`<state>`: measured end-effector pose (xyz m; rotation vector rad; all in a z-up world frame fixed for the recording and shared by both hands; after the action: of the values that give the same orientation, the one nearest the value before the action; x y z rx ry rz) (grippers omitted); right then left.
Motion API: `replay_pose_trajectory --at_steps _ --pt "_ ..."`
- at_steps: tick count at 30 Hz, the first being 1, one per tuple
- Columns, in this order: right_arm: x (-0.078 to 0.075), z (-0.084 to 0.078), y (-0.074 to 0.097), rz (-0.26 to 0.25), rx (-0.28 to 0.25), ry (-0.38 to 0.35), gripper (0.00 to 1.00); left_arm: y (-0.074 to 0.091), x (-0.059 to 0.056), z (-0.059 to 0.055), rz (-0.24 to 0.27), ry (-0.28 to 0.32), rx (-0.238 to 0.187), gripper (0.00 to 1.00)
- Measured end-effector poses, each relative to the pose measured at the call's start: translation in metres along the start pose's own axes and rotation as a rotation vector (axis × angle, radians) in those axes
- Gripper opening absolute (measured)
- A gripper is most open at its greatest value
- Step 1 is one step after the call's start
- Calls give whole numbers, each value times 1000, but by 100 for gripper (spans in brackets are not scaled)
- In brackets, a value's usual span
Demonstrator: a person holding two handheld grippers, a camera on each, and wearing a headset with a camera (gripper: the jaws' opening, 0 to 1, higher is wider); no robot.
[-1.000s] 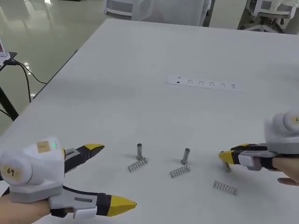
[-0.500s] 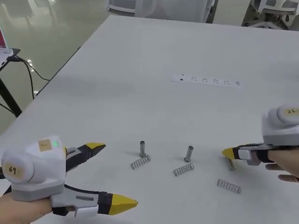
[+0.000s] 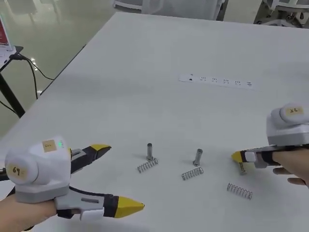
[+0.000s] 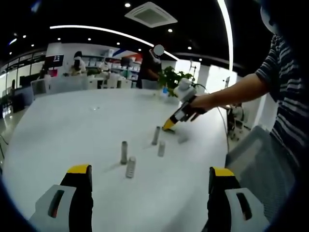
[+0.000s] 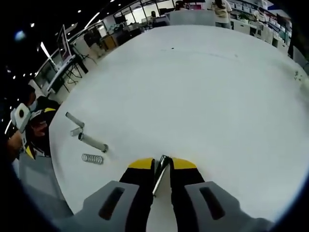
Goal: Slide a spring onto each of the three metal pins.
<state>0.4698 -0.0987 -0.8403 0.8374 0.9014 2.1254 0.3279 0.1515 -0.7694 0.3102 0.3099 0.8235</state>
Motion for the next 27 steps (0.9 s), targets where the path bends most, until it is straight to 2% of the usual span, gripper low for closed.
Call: replay_pose_trajectory --at_steps 10,16,20,27 --pt "0 -1 -2 -41 13 -3 7 1 1 -3 1 3 3 98" --pt "3 -4 -1 -67 30 33 5 0 -1 -3 -5 3 3 98" --pt "4 -6 1 -62 32 45 5 1 -1 -4 -5 4 4 98" --pt "9 -4 9 -40 -8 80 5 2 -4 -4 -5 5 7 98"
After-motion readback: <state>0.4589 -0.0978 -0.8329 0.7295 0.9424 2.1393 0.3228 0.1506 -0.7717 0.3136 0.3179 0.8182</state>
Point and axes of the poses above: the centre of the closed fingertips' face, and the gripper's own axes: y roughly backward along the fingers, x roughly to its left, z roughly out of its top, the point moved 2 cm from there along y, roughly backward along the fingers, and after that the axes turned 4 degrees about z, right-handed, at the moved point
